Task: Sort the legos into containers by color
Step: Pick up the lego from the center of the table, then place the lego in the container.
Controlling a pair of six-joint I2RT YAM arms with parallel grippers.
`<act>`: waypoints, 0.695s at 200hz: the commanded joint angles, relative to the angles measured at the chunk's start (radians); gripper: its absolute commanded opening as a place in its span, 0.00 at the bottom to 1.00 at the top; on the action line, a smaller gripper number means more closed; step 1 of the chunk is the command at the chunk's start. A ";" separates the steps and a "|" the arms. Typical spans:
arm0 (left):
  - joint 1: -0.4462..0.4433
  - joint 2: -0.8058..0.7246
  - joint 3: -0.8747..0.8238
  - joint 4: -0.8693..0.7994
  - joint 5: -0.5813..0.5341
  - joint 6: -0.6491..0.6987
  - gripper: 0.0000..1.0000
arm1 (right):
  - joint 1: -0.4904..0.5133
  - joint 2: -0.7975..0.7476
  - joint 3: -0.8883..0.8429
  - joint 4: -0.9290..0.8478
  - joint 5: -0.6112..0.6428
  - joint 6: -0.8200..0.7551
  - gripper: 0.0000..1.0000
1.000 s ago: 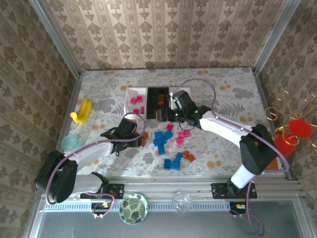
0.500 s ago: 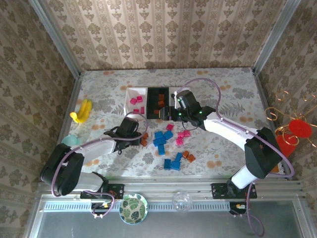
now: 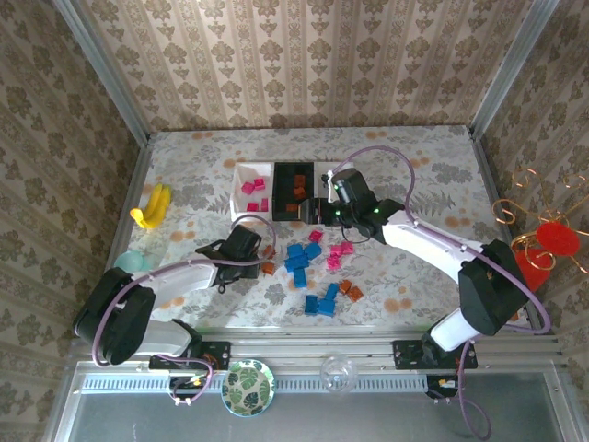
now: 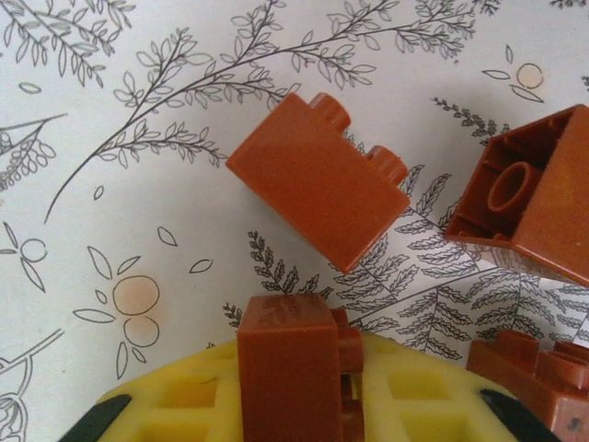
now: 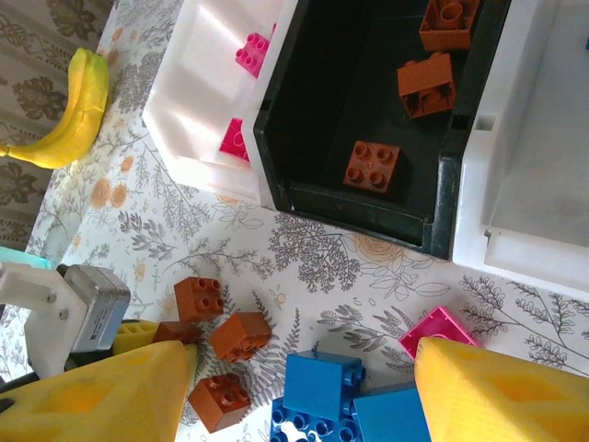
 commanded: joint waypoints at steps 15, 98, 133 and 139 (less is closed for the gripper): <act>-0.060 -0.133 0.040 -0.098 -0.021 -0.018 0.19 | -0.013 -0.064 -0.046 0.012 0.027 0.017 0.68; -0.069 0.058 0.458 -0.041 0.119 0.087 0.16 | -0.043 -0.199 -0.184 0.011 0.088 0.053 0.68; -0.022 0.363 0.757 -0.074 0.127 0.150 0.14 | -0.044 -0.251 -0.216 -0.041 0.111 0.054 0.68; -0.009 0.406 0.801 -0.082 0.129 0.151 0.14 | -0.045 -0.261 -0.225 -0.045 0.110 0.056 0.69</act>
